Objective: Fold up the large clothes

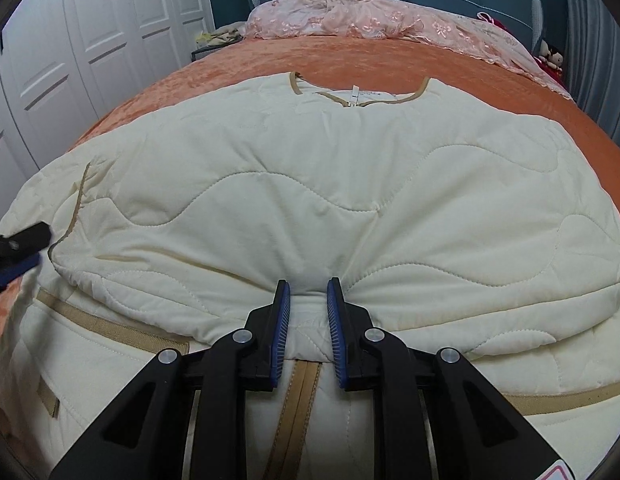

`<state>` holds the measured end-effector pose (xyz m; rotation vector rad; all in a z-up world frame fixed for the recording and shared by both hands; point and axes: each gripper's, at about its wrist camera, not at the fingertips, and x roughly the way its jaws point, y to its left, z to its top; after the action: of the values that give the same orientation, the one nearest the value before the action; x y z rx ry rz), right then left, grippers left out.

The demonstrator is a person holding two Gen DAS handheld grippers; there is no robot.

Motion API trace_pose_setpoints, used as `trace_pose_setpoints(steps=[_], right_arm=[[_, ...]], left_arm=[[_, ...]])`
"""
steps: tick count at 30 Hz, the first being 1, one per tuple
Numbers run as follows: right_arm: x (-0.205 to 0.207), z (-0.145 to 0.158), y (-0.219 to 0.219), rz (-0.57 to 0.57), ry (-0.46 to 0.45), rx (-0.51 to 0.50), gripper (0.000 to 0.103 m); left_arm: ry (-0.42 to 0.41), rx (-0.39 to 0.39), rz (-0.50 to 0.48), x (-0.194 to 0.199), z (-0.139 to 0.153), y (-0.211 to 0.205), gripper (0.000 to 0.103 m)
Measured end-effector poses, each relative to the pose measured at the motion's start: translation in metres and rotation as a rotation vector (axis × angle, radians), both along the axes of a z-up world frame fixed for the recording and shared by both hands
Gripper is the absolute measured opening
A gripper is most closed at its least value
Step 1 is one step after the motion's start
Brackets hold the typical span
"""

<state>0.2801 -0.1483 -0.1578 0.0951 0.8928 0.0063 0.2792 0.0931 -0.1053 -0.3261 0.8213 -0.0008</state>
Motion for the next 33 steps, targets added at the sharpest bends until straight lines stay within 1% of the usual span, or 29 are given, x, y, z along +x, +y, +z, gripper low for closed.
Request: trace_pose_setpoints(steps=[1, 2, 3, 4, 8, 11, 12, 13, 14, 15, 16, 19, 20, 21, 23, 24, 25, 27, 29, 30, 33], right_arm=[[0.000, 0.000, 0.000, 0.000, -0.002, 0.001, 0.016], [-0.001, 0.000, 0.000, -0.001, -0.004, 0.001, 0.016], [-0.001, 0.000, 0.000, -0.001, -0.006, 0.000, 0.016], [-0.001, 0.000, 0.001, -0.002, -0.008, -0.005, 0.016], [-0.002, 0.000, 0.001, -0.003, -0.014, -0.010, 0.016], [-0.002, 0.000, 0.001, -0.005, -0.017, -0.008, 0.016], [-0.002, 0.000, 0.002, -0.005, -0.018, -0.011, 0.016], [-0.003, 0.000, 0.002, -0.004, -0.018, -0.013, 0.016], [-0.003, 0.000, 0.002, -0.004, -0.018, -0.015, 0.016], [-0.003, 0.000, 0.002, -0.004, -0.018, -0.015, 0.016], [-0.003, 0.000, 0.002, -0.004, -0.018, -0.016, 0.016], [-0.002, 0.000, 0.003, -0.006, -0.019, -0.019, 0.016], [-0.002, 0.000, 0.003, -0.007, -0.019, -0.020, 0.016], [-0.003, 0.000, 0.003, -0.007, -0.020, -0.021, 0.016], [-0.003, 0.000, 0.003, -0.007, -0.020, -0.022, 0.016], [-0.003, 0.000, 0.004, -0.007, -0.020, -0.023, 0.016], [-0.003, 0.000, 0.004, -0.007, -0.020, -0.023, 0.016], [-0.003, 0.000, 0.004, -0.007, -0.020, -0.022, 0.016], [-0.003, 0.000, 0.004, -0.007, -0.020, -0.021, 0.016], [-0.003, 0.000, 0.004, -0.008, -0.021, -0.019, 0.016], [-0.003, 0.000, 0.003, -0.008, -0.023, -0.013, 0.016]], left_arm=[[-0.006, 0.001, 0.031, -0.005, 0.008, 0.019, 0.057], [-0.013, 0.000, 0.065, -0.008, 0.015, 0.039, 0.062], [-0.014, 0.003, 0.103, -0.009, 0.020, 0.061, 0.070], [-0.002, 0.009, 0.143, -0.009, 0.022, 0.085, 0.075], [0.089, 0.043, 0.324, 0.003, 0.014, 0.187, 0.075], [0.154, 0.048, 0.451, 0.012, 0.003, 0.257, 0.074], [0.161, 0.032, 0.483, 0.014, 0.000, 0.277, 0.072], [0.167, 0.022, 0.515, 0.015, -0.003, 0.294, 0.068], [0.169, 0.003, 0.547, 0.015, -0.005, 0.308, 0.067], [0.167, -0.029, 0.567, 0.016, -0.008, 0.321, 0.067], [0.169, -0.065, 0.583, 0.017, -0.011, 0.331, 0.063], [0.152, -0.208, 0.597, 0.020, -0.022, 0.349, 0.054], [0.141, -0.238, 0.598, 0.023, -0.024, 0.348, 0.052], [0.132, -0.254, 0.593, 0.025, -0.025, 0.348, 0.046], [0.129, -0.256, 0.585, 0.030, -0.026, 0.345, 0.037], [0.127, -0.249, 0.578, 0.032, -0.025, 0.344, 0.027], [0.123, -0.249, 0.564, 0.034, -0.024, 0.343, 0.015], [0.106, -0.243, 0.550, 0.039, -0.017, 0.340, 0.008], [0.057, -0.215, 0.528, 0.042, 0.001, 0.333, 0.006], [0.026, -0.201, 0.510, 0.044, 0.014, 0.328, 0.006], [-0.084, -0.161, 0.433, 0.049, 0.064, 0.303, 0.005]])
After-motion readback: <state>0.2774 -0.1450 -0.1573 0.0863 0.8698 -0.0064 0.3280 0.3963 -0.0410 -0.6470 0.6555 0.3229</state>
